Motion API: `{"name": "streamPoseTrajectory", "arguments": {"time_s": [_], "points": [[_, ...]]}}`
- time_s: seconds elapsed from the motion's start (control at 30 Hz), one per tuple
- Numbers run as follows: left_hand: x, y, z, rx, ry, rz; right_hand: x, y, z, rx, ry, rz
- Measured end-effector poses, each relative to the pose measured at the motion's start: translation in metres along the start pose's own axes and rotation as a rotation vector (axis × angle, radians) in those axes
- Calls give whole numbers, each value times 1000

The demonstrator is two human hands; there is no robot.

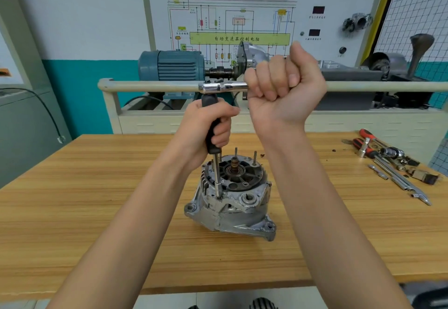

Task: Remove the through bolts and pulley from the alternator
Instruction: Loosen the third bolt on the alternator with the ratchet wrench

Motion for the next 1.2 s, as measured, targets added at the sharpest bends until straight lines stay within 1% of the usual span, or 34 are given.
{"name": "streamPoseTrajectory", "arguments": {"time_s": [0.07,0.13,0.2,0.3,0.37,0.43,0.5,0.57,0.6,0.67,0.73,0.8,0.87,0.9,0.97,1.07,1.13,1.2], "points": [[-2,0,0,43,-40,113,12,12,-3,-168,189,-52],[-6,0,1,80,-57,201,22,21,-9,-285,362,-97],[-8,1,2,90,-40,199,30,25,-13,-318,428,-132],[-7,1,3,76,3,129,30,24,-12,-291,427,-158],[-6,0,3,51,35,60,25,19,-8,-230,393,-166],[-5,1,3,38,71,-39,19,11,-3,-137,308,-164],[-5,3,4,32,109,-138,10,1,-1,-11,147,-129],[-6,3,5,21,135,-218,-4,-12,-2,151,-31,-45],[-7,3,5,10,147,-245,-10,-19,-3,247,-116,-3],[-8,2,5,-11,174,-258,-20,-30,-6,423,-279,26],[-7,1,4,-19,185,-235,-25,-35,-9,495,-360,44],[-5,0,3,-4,161,-174,-23,-30,-7,424,-311,80],[-1,0,1,15,133,-93,-18,-20,-3,257,-194,109],[0,0,-1,20,118,-53,-12,-13,-1,165,-132,97],[1,1,-4,23,67,36,0,1,-1,-24,22,30],[-6,1,-5,30,-21,164,21,17,-9,-270,361,-86],[-11,3,-1,37,6,151,32,22,-13,-325,497,-133],[-12,5,1,38,49,106,37,23,-12,-309,507,-154]]}}
Point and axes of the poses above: each hand's wrist, its own y-axis towards the middle knuckle, its own x-axis out of the back of the hand, z = x × y, the point moved 4 cm from there along y, towards the middle knuckle, and after that the axes turned 7 degrees about -x, right-handed, at the moved point
